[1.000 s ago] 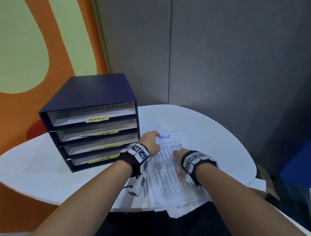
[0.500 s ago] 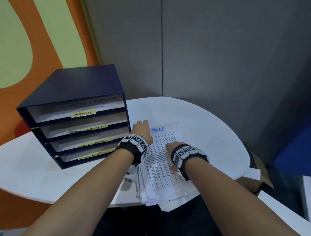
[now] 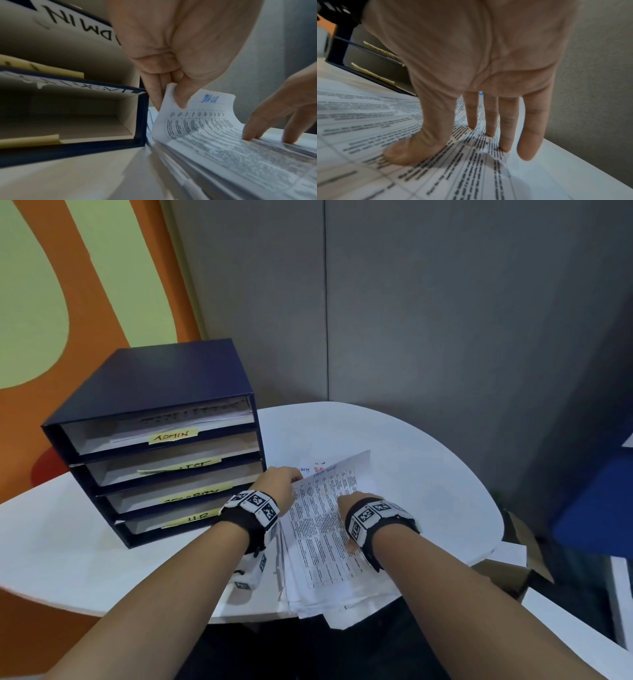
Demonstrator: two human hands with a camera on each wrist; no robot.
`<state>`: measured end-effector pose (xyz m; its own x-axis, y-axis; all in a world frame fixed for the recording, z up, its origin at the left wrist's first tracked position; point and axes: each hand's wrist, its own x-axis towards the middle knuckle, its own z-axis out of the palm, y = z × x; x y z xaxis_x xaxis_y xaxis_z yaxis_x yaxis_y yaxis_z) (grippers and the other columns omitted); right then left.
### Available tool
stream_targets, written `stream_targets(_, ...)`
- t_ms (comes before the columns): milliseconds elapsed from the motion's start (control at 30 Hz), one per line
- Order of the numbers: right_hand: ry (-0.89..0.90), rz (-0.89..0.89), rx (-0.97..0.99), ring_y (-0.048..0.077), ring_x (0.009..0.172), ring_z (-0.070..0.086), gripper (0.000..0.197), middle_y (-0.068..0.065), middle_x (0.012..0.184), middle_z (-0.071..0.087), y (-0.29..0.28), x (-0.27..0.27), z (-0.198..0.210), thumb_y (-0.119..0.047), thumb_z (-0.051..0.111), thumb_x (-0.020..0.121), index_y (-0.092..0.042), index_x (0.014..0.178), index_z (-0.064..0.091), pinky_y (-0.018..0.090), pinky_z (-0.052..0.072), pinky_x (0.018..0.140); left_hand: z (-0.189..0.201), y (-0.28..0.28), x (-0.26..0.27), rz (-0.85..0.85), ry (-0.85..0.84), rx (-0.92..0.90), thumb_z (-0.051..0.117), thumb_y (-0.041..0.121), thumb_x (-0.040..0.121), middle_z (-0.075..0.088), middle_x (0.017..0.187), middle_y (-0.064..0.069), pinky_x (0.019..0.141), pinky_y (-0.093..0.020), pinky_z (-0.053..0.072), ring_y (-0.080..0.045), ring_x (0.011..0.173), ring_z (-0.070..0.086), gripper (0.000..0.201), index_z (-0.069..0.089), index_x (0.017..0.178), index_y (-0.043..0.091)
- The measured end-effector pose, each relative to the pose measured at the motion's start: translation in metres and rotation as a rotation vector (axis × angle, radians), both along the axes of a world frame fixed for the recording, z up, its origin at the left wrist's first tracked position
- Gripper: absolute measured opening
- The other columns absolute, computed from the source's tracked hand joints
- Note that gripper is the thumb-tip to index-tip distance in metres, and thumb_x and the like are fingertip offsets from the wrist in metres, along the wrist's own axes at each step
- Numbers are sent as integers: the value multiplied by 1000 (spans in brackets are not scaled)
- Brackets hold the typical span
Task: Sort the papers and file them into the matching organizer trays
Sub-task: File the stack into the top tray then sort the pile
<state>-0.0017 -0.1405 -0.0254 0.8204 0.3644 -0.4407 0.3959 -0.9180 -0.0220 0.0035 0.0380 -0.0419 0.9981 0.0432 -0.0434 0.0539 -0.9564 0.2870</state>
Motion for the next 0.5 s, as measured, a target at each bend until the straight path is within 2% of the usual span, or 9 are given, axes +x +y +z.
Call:
stream_targets(67, -17, -15, 3, 31, 90, 65, 45, 7, 93, 61, 0, -1, -1, -24, 83, 68, -11, 102, 56, 44, 55, 82, -2, 2, -2, -30, -4, -6, 50, 1, 91, 72, 106, -2, 80, -34, 57, -22, 93, 66, 36, 71, 113, 21)
stream_targets(133, -28, -18, -2, 30, 89, 65, 45, 7, 92, 61, -1, -2, -1, -24, 83, 69, -11, 103, 56, 44, 55, 81, -5, 4, -3, -44, -6, -30, 50, 5, 94, 71, 108, -1, 79, -31, 54, -23, 97, 65, 34, 72, 114, 20)
stream_targets(267, -19, -21, -28, 31, 93, 65, 51, 8, 101, 64, 1, -3, 1, -28, 84, 69, -10, 108, 57, 46, 55, 84, -6, 9, -5, 2, -57, -78, 48, 7, 96, 72, 89, -10, 66, -32, 52, -31, 84, 68, 27, 73, 99, 16)
stream_targets(333, 0, -30, -35, 33, 98, 64, 56, 10, 108, 64, 2, -3, 1, -30, 85, 68, -9, 111, 56, 50, 53, 86, -3, 10, -6, 70, -159, -84, 49, 12, 98, 70, 90, -12, 71, -34, 56, -31, 84, 66, 23, 70, 104, 17)
stream_targets(367, 5, -32, -33, 33, 99, 64, 56, 11, 109, 64, 2, -3, 1, -29, 85, 68, -9, 112, 56, 48, 53, 86, 0, 10, -7, 104, -211, -81, 50, 16, 98, 69, 92, -12, 74, -37, 56, -31, 85, 64, 19, 68, 104, 17)
stream_targets(433, -2, -19, -19, 29, 92, 64, 54, 10, 107, 65, 1, -1, 1, -28, 84, 70, -8, 112, 57, 40, 54, 82, 4, 11, -8, 152, -259, -65, 52, 21, 98, 67, 92, -10, 74, -39, 57, -29, 85, 62, 13, 64, 100, 16)
stream_targets(500, -9, -9, -24, 27, 87, 62, 52, 8, 102, 65, 0, 1, -1, -29, 83, 71, -8, 111, 58, 36, 53, 78, 8, 10, -8, 171, -237, -57, 53, 14, 96, 67, 92, -6, 72, -39, 58, -26, 83, 63, 11, 63, 98, 16)
